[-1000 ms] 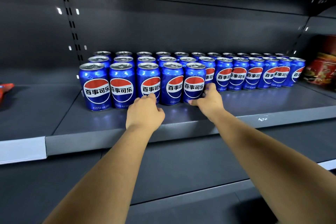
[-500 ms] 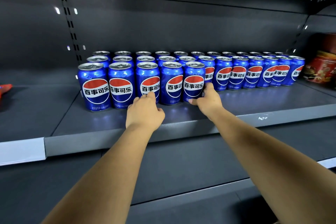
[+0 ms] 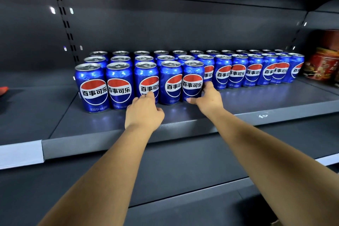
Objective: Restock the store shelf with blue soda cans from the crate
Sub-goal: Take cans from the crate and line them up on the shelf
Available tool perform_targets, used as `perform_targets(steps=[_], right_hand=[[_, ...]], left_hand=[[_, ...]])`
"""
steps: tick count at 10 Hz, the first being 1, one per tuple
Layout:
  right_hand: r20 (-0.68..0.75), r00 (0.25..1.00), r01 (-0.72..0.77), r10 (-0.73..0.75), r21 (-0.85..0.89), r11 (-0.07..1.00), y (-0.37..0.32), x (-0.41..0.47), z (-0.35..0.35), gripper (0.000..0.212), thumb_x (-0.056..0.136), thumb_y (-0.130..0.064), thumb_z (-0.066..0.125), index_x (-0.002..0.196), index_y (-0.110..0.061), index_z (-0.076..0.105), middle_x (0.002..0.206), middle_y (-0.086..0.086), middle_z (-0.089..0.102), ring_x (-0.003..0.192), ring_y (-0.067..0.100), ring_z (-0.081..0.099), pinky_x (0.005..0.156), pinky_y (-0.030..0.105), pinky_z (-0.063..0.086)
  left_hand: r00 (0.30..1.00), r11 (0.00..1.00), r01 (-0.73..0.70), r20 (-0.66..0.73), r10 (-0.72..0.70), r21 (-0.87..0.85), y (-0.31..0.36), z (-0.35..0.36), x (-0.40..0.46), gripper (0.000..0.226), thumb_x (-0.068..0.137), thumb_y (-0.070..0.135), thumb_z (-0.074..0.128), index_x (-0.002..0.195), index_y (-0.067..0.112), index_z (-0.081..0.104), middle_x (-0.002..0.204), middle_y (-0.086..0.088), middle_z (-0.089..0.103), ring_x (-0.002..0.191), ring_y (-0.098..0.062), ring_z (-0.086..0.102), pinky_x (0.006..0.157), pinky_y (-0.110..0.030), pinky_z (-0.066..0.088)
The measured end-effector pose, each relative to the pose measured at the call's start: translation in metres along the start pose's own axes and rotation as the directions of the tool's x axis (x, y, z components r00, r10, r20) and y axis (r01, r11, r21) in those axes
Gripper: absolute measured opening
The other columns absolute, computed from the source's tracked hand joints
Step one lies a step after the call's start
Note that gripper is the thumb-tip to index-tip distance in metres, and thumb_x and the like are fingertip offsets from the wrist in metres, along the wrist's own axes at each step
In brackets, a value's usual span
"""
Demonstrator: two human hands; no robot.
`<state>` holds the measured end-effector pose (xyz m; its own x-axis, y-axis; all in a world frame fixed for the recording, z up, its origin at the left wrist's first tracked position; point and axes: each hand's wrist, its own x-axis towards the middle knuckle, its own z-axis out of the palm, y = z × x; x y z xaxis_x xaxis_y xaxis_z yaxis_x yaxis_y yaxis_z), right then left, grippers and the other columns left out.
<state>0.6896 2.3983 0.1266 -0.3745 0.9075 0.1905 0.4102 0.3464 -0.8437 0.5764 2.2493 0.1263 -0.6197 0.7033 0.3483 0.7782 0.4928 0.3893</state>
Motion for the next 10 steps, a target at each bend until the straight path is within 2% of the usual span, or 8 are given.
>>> perform_targets(steps=[2, 3, 4, 5, 6, 7, 8, 10], right_hand=[[-0.036, 0.999, 0.015, -0.016, -0.046, 0.999, -0.005, -0.005, -0.001, 0.073, 0.071, -0.02, 0.081, 0.128, -0.014, 0.035, 0.132, 0.007, 0.052, 0.122, 0.028, 0.049, 0.1, 0.041, 0.043], [-0.1, 0.991, 0.076, -0.084, -0.079, 0.994, -0.009, -0.009, -0.001, 0.081, 0.07, -0.023, 0.082, 0.133, -0.011, 0.032, 0.137, 0.007, 0.047, 0.129, 0.028, 0.042, 0.104, 0.044, 0.039], [-0.098, 0.991, 0.082, -0.092, -0.1, 0.992, -0.01, -0.01, -0.001, 0.083, 0.072, -0.026, 0.081, 0.136, -0.011, 0.03, 0.14, 0.007, 0.045, 0.131, 0.027, 0.04, 0.105, 0.043, 0.038], [-0.095, 0.992, 0.079, -0.086, -0.079, 0.994, -0.009, -0.01, 0.0, 0.084, 0.073, -0.026, 0.08, 0.137, -0.012, 0.029, 0.139, 0.008, 0.046, 0.131, 0.027, 0.041, 0.105, 0.043, 0.038], [-0.1, 0.992, 0.068, -0.075, -0.066, 0.995, -0.009, -0.01, -0.001, 0.083, 0.075, -0.026, 0.079, 0.138, -0.011, 0.027, 0.14, 0.01, 0.046, 0.131, 0.028, 0.04, 0.105, 0.041, 0.037], [-0.102, 0.992, 0.064, -0.07, -0.056, 0.996, -0.008, -0.009, -0.001, 0.081, 0.075, -0.027, 0.079, 0.137, -0.013, 0.028, 0.138, 0.01, 0.048, 0.129, 0.028, 0.044, 0.104, 0.042, 0.039], [-0.102, 0.993, 0.058, -0.063, -0.048, 0.997, -0.006, -0.007, 0.0, 0.081, 0.074, -0.027, 0.079, 0.135, -0.013, 0.029, 0.135, 0.011, 0.051, 0.125, 0.028, 0.048, 0.102, 0.043, 0.041], [-0.108, 0.994, 0.033, -0.035, -0.023, 0.999, -0.001, -0.002, 0.002, 0.086, 0.073, -0.03, 0.08, 0.139, -0.017, 0.026, 0.134, 0.009, 0.053, 0.121, 0.028, 0.051, 0.101, 0.044, 0.043]], left_hand=[[1.0, 1.0, -0.007, -0.005, 0.007, -0.006, 0.0, 0.001, 0.0, 0.028, 0.087, 0.019, 0.048, 0.113, 0.01, 0.05, 0.114, -0.008, 0.058, 0.105, -0.027, 0.049, 0.08, -0.035, 0.038], [1.0, 0.998, 0.013, -0.011, -0.013, -0.06, -0.002, 0.001, 0.002, 0.021, 0.088, 0.019, 0.048, 0.107, 0.012, 0.052, 0.109, -0.007, 0.06, 0.101, -0.027, 0.051, 0.08, -0.035, 0.04], [0.993, 0.964, 0.115, -0.003, -0.119, -0.241, -0.006, -0.001, 0.006, 0.009, 0.088, 0.021, 0.049, 0.089, 0.015, 0.056, 0.092, -0.005, 0.064, 0.089, -0.027, 0.056, 0.075, -0.034, 0.043], [0.979, 0.901, 0.191, 0.012, -0.202, -0.39, -0.01, -0.001, 0.01, 0.01, 0.084, 0.019, 0.051, 0.076, 0.016, 0.058, 0.082, -0.003, 0.064, 0.086, -0.027, 0.058, 0.077, -0.034, 0.046], [0.959, 0.858, 0.253, 0.003, -0.282, -0.447, -0.011, -0.002, 0.012, 0.016, 0.086, 0.021, 0.053, 0.072, 0.013, 0.051, 0.082, -0.006, 0.06, 0.088, -0.03, 0.057, 0.073, -0.031, 0.043], [0.96, 0.876, 0.255, -0.004, -0.281, -0.41, -0.011, -0.001, 0.012, 0.011, 0.087, 0.02, 0.052, 0.084, 0.01, 0.051, 0.09, -0.009, 0.061, 0.088, -0.03, 0.057, 0.07, -0.031, 0.041], [0.973, 0.931, 0.212, -0.023, -0.229, -0.298, -0.009, -0.002, 0.009, 0.017, 0.086, 0.019, 0.052, 0.096, 0.005, 0.053, 0.094, -0.011, 0.063, 0.088, -0.031, 0.057, 0.073, -0.034, 0.044], [0.995, 0.985, 0.092, -0.024, -0.097, -0.149, -0.005, -0.002, 0.004, 0.017, 0.086, 0.021, 0.051, 0.098, 0.009, 0.056, 0.098, -0.008, 0.063, 0.096, -0.028, 0.053, 0.078, -0.035, 0.044]])
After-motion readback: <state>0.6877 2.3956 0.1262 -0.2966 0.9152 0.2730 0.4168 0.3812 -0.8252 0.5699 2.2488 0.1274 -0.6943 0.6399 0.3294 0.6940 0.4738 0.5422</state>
